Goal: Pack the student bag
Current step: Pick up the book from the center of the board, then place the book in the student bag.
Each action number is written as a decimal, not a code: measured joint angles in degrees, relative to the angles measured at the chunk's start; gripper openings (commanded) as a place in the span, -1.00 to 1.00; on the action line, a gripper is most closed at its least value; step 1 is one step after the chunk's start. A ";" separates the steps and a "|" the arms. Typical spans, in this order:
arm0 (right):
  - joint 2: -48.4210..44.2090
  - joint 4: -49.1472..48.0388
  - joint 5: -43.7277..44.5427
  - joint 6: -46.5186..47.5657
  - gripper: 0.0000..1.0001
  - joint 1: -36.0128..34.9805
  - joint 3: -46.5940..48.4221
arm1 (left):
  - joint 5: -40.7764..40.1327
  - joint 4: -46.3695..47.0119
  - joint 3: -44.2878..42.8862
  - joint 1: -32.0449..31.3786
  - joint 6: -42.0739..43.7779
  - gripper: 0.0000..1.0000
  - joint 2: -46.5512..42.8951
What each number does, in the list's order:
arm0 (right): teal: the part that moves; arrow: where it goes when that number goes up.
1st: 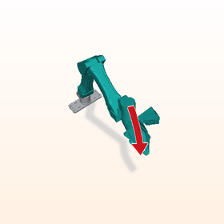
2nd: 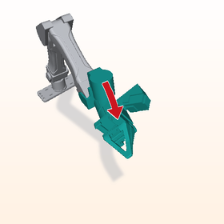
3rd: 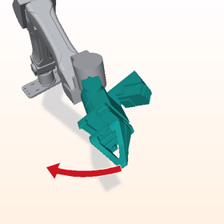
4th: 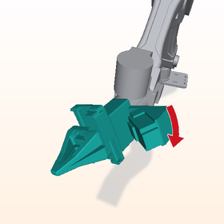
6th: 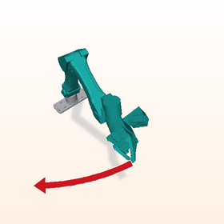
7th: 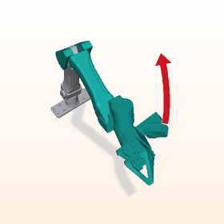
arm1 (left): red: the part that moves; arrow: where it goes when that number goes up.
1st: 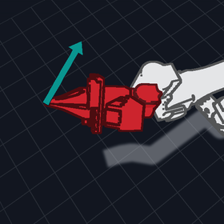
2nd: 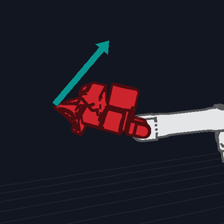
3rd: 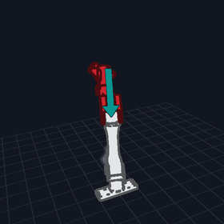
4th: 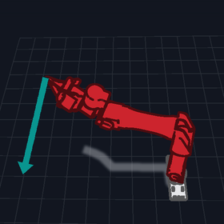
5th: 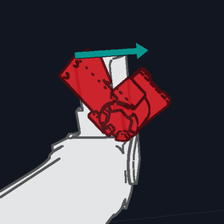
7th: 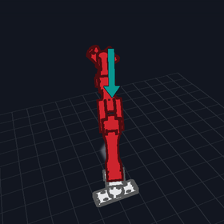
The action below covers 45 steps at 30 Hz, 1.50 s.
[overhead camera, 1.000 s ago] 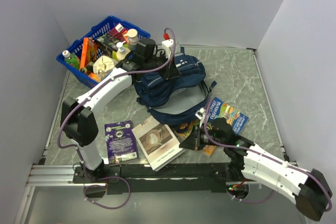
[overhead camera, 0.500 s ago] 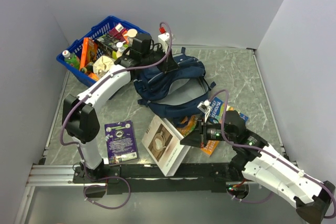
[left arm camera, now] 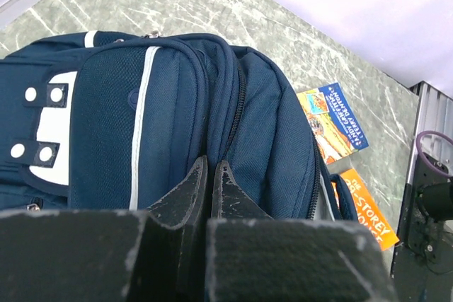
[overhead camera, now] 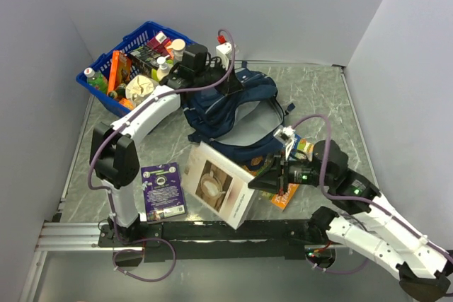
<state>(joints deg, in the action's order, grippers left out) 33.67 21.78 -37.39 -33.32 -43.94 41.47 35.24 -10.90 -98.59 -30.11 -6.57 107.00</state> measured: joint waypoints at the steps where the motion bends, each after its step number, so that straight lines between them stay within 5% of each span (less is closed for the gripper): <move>1: 0.42 1.11 0.81 0.90 -1.00 0.04 1.60 | 0.00 0.59 0.59 0.00 0.09 -0.98 -0.15; 24: -1.68 30.58 23.41 7.48 -1.00 15.32 17.70 | 3.39 5.11 11.13 1.92 4.11 -0.98 -5.31; 39: 0.87 35.21 33.70 7.26 -1.00 21.66 18.73 | 4.09 3.34 13.09 2.21 7.04 -0.98 -7.48; 45: 4.11 28.65 31.95 5.01 -1.00 23.87 12.44 | 7.48 0.61 13.84 2.27 7.19 -0.98 -8.31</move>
<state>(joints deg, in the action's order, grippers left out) 37.78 50.43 -5.43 -28.32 -20.08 53.91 42.72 -10.28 -84.75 -27.83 0.62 98.70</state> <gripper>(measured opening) 0.005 0.034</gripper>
